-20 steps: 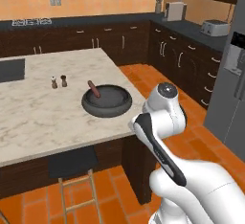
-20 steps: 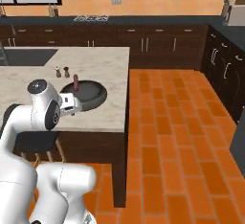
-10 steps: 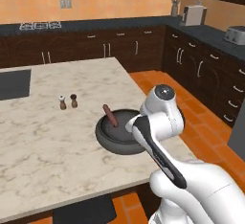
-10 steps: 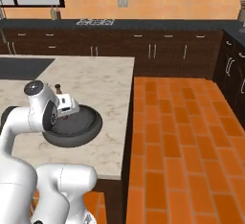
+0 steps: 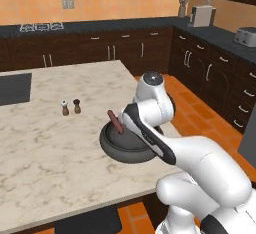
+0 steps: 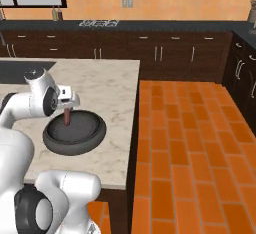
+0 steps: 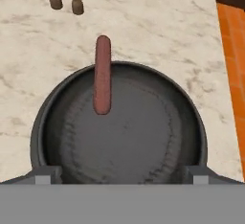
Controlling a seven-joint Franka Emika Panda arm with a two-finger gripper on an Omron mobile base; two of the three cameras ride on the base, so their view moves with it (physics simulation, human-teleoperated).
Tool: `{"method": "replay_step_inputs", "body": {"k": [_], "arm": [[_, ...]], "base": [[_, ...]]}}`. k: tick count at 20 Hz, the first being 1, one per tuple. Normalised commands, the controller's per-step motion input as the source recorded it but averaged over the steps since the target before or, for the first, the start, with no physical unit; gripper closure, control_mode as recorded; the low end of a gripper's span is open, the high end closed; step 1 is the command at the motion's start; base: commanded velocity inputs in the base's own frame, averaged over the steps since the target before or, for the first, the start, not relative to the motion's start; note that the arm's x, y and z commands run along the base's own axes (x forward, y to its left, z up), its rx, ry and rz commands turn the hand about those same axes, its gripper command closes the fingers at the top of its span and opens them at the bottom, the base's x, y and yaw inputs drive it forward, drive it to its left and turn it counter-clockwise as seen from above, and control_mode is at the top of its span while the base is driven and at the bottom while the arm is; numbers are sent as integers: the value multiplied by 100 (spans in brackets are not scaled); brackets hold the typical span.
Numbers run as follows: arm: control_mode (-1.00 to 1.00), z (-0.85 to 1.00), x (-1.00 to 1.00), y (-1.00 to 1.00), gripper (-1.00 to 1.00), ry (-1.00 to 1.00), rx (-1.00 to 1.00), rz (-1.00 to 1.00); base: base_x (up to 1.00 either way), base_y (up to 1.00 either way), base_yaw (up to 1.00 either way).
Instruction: Place one bun and one sausage from the bowl on each plate.
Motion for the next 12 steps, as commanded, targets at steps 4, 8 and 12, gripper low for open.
{"method": "replay_step_inputs", "body": {"k": [4,8,12], "arm": [[-100,-85,4,34,-100,16,27,0],[-100,-57,41,52,-100,2,-2,0],[-100,-30,45,3,-100,-10,-4,0]], "base": [[0,0,0],[0,0,0],[0,0,0]]}}
